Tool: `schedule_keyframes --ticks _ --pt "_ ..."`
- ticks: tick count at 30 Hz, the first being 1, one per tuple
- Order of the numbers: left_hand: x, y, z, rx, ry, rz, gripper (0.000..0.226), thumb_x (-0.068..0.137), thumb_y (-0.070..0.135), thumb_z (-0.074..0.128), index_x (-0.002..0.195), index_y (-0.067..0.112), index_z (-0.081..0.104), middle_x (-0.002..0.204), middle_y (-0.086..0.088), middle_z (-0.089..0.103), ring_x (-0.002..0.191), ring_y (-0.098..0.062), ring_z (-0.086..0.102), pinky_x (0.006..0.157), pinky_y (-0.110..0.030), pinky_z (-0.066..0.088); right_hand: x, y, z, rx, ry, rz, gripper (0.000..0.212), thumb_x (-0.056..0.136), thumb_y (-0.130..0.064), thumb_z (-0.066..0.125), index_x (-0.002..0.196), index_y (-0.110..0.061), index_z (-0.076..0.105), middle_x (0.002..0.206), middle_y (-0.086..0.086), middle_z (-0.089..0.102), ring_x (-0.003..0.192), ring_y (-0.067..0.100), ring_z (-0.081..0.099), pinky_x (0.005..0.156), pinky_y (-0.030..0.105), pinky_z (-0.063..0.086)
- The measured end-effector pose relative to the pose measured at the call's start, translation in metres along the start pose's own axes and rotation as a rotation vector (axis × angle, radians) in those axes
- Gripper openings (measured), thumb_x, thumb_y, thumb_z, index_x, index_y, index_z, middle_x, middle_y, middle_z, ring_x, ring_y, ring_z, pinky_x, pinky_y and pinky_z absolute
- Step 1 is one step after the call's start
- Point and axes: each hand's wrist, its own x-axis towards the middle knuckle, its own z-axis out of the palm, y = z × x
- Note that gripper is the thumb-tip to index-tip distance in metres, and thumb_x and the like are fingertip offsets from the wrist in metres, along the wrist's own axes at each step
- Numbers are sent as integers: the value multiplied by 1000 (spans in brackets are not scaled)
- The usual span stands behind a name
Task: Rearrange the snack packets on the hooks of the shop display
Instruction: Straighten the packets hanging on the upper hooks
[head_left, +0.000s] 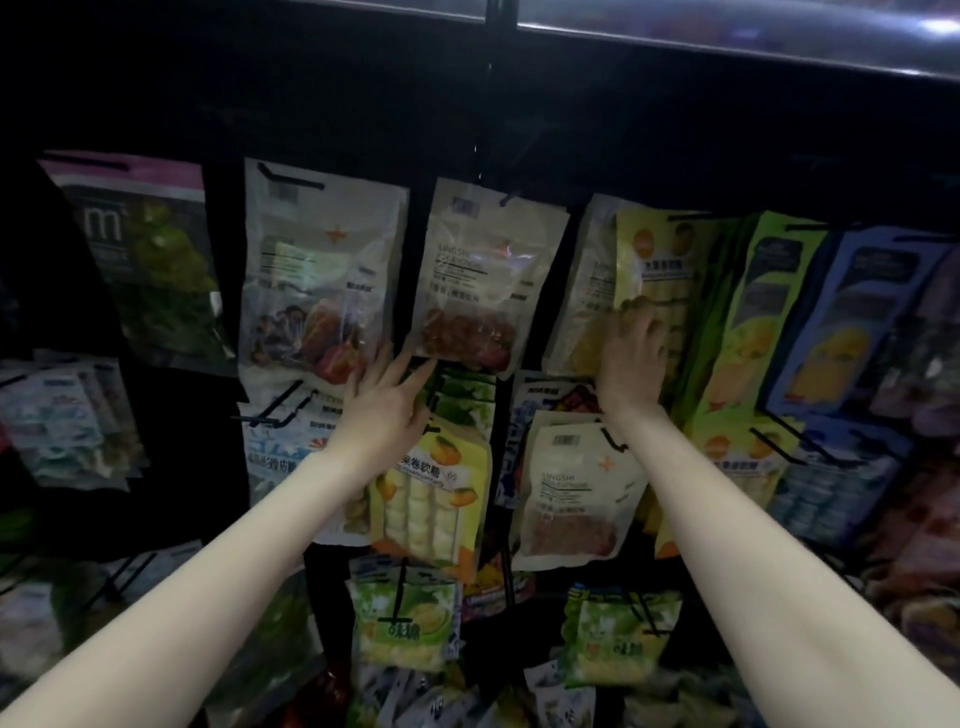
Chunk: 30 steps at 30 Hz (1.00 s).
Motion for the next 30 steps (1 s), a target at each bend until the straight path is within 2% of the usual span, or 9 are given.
schedule_keyframes --ticks 4,6,10,13,16,19,26,28,30 --pt "11 16 2 22 18 25 56 98 22 38 149 25 17 158 0 0 145 -22 -7 114 -50 2 12 17 -4 79 -45 59 60 84 2 59 135 -12 30 144 21 19 123 43 33 90 46 46" --pt "16 25 7 21 24 54 57 97 22 40 148 25 17 158 -2 0 145 -23 -6 114 -50 4 16 20 -4 169 -51 141 57 87 -16 63 134 -10 32 144 20 20 123 41 34 90 48 46" --pt "28 44 12 -16 38 83 59 96 21 42 149 27 15 158 -1 1 145 -21 -7 114 -48 3 24 13 -3 287 -56 264 73 87 -46 58 140 -5 27 148 21 17 126 40 31 97 49 40" --pt "34 53 11 -55 62 89 58 97 21 41 149 25 18 158 1 1 145 -20 -8 114 -49 4 31 5 -1 336 -38 329 76 85 -45 61 141 -7 25 148 20 17 125 39 32 96 46 39" --pt "36 58 8 -89 95 98 56 96 19 42 148 24 21 157 0 7 145 -21 -4 114 -49 6 33 4 1 378 -20 371 64 88 -34 60 138 -2 34 150 19 17 126 40 30 99 48 38" --pt "39 58 9 -119 108 92 56 96 19 43 148 25 23 157 -2 11 145 -23 0 115 -49 8 30 7 2 413 58 344 38 91 -21 57 120 5 54 148 18 24 127 40 30 99 53 37" --pt "61 74 7 -248 141 104 52 94 15 48 144 19 34 155 -9 19 142 -32 14 114 -50 17 11 5 -31 645 148 302 16 80 -22 69 80 -7 64 136 14 38 121 34 40 100 44 39" --pt "68 84 3 -310 109 102 53 94 17 47 145 21 30 156 -7 14 143 -31 11 114 -50 20 13 5 -42 651 73 265 15 83 -24 67 84 -10 66 142 16 33 126 36 36 102 42 38" --pt "71 95 1 -315 85 119 55 95 19 46 146 24 27 157 -3 10 144 -30 9 113 -50 21 18 11 -48 587 -33 263 29 85 -31 65 104 -9 63 145 17 25 128 40 30 101 43 35"
